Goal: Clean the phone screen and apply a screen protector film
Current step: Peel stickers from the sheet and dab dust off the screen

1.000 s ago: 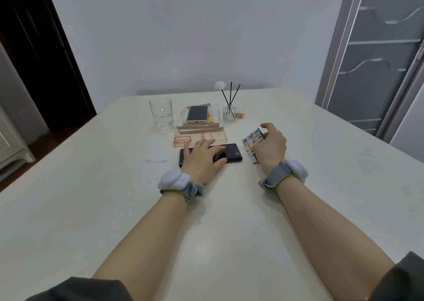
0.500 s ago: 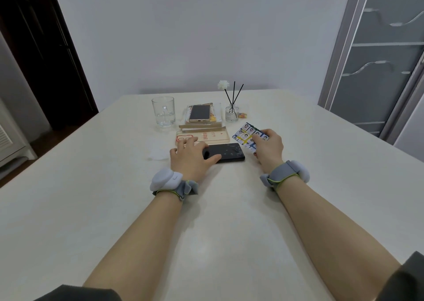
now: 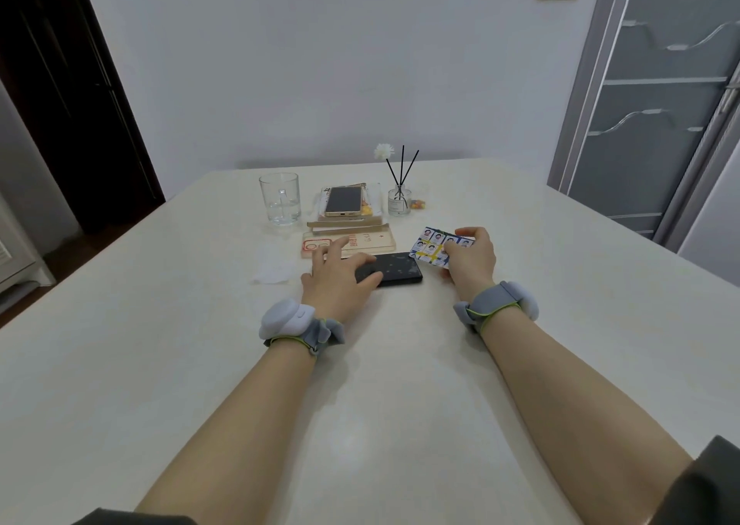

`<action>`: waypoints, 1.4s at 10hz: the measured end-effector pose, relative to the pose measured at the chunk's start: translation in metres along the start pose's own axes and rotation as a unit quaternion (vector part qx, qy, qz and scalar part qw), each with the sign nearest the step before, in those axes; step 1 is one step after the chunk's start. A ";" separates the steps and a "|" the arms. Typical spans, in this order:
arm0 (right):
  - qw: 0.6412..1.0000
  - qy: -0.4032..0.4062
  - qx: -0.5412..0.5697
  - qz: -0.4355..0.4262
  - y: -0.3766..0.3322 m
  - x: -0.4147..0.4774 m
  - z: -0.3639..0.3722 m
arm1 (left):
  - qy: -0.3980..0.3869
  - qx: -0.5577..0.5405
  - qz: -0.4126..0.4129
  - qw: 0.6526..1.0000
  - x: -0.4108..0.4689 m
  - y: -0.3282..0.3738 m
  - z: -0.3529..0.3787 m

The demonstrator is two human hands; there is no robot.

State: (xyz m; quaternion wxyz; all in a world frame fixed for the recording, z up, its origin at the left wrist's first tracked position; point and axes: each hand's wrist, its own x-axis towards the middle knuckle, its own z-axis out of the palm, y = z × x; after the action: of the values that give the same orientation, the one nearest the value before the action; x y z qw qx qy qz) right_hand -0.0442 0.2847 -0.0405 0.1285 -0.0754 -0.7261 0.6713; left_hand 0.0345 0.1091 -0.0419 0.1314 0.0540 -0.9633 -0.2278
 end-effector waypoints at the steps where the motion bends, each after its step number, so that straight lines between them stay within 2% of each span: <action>1: 1.000 -0.002 0.018 0.005 0.000 0.000 0.000 | -0.024 0.036 0.018 0.999 -0.001 0.003 0.004; 3: 0.998 -0.022 0.062 0.024 -0.001 0.002 -0.001 | -0.033 0.071 0.060 0.995 -0.002 0.004 0.010; 6: 0.995 -0.084 0.045 -0.008 0.000 0.011 -0.005 | -0.015 0.082 0.088 0.993 -0.001 0.005 0.012; 9: 0.996 -0.084 -0.021 -0.032 0.000 0.013 -0.003 | -0.009 0.085 0.085 0.993 0.001 0.006 0.013; 14: 0.997 -0.079 -0.021 -0.014 -0.003 0.013 -0.002 | -0.008 0.080 0.084 0.993 0.001 0.007 0.012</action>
State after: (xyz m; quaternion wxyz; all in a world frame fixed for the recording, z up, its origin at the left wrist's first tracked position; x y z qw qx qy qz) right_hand -0.0558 0.2902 -0.0362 0.0787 -0.0144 -0.7487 0.6581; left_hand 0.0303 0.1201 -0.0494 0.1374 -0.0187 -0.9807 -0.1381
